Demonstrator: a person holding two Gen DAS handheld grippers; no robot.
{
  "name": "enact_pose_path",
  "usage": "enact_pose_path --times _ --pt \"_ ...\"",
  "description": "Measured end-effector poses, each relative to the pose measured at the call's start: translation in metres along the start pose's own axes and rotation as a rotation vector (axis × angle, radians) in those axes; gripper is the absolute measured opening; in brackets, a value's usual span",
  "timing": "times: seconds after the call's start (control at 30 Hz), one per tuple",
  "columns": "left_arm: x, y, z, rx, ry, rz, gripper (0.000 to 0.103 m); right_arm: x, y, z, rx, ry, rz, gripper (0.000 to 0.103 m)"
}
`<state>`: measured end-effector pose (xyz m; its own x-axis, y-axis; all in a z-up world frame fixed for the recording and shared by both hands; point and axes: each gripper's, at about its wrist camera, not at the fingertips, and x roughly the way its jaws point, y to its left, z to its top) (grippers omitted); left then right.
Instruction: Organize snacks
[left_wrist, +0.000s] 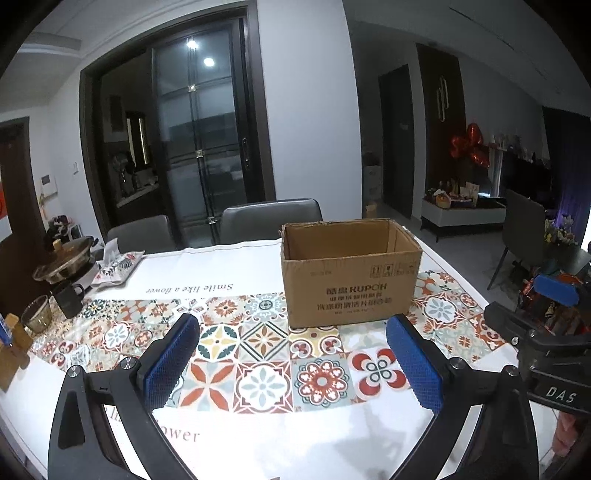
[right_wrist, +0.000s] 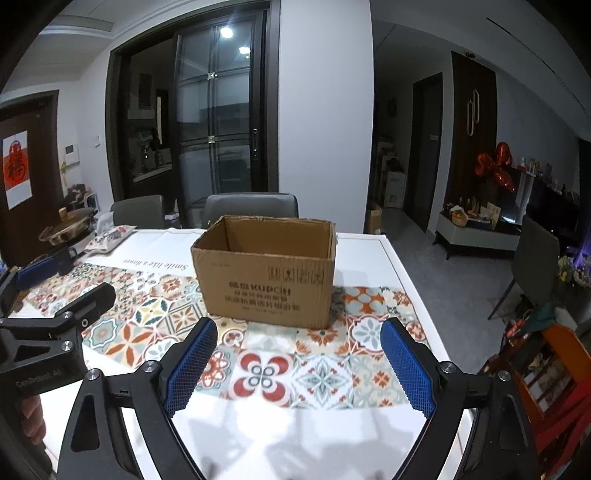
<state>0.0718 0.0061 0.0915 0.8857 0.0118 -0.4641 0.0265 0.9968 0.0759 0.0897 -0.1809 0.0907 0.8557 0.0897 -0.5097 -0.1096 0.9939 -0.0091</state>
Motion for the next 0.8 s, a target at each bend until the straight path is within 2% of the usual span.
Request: enact_pose_path --times 0.37,0.8 --pt "-0.017 -0.002 -0.021 0.009 -0.022 0.011 0.103 -0.019 0.001 -0.018 0.001 -0.017 -0.011 0.091" --pt "-0.023 -0.008 -0.022 0.015 -0.047 0.018 0.103 -0.028 0.000 -0.021 0.006 -0.039 -0.012 0.091"
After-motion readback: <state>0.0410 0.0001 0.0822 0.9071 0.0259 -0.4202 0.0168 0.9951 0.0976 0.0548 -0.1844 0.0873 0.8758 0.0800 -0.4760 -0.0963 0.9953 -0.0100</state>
